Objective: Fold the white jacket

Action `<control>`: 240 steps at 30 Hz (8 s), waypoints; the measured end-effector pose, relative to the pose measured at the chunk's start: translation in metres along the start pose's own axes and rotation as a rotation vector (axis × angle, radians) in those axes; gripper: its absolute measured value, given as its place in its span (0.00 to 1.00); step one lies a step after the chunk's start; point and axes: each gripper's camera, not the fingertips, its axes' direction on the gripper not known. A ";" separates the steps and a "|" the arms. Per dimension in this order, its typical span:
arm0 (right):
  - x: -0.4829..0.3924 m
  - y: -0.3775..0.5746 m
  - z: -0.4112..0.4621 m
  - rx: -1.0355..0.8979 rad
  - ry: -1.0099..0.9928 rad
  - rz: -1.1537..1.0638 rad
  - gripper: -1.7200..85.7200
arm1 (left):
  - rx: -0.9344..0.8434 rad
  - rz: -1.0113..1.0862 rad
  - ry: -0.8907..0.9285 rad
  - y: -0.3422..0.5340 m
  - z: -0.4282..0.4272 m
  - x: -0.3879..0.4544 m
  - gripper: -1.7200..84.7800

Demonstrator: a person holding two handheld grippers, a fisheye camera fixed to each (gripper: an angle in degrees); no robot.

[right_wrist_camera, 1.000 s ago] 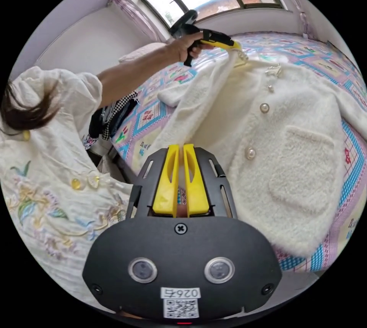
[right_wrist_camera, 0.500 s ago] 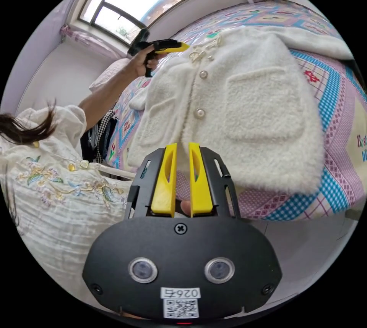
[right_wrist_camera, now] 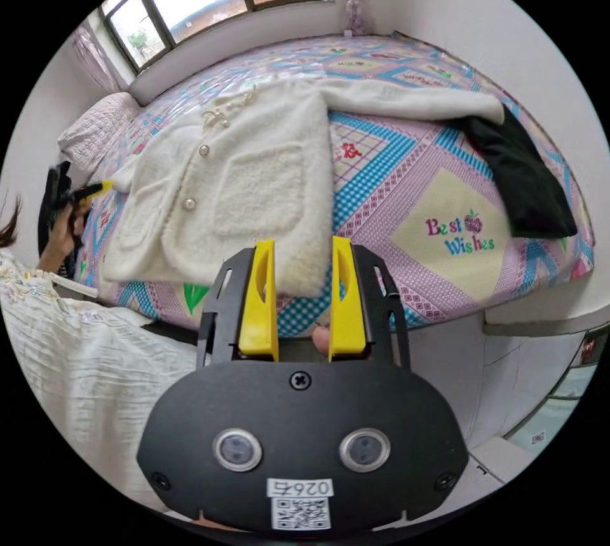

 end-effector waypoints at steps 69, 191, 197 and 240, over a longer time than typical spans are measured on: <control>-0.102 -0.019 0.031 -0.237 -0.342 -0.646 0.08 | -0.341 0.419 0.099 -0.021 0.187 0.195 0.05; -0.001 -0.027 -0.074 0.746 -0.619 -0.261 0.01 | 0.289 0.996 0.479 -0.221 0.088 0.244 0.02; -0.166 0.000 -0.024 0.485 -0.697 -0.544 0.01 | 0.223 0.613 0.428 -0.106 0.037 0.084 0.02; -0.127 -0.097 0.075 0.152 -0.033 -0.316 0.13 | 0.027 0.593 0.079 -0.326 0.235 0.279 0.01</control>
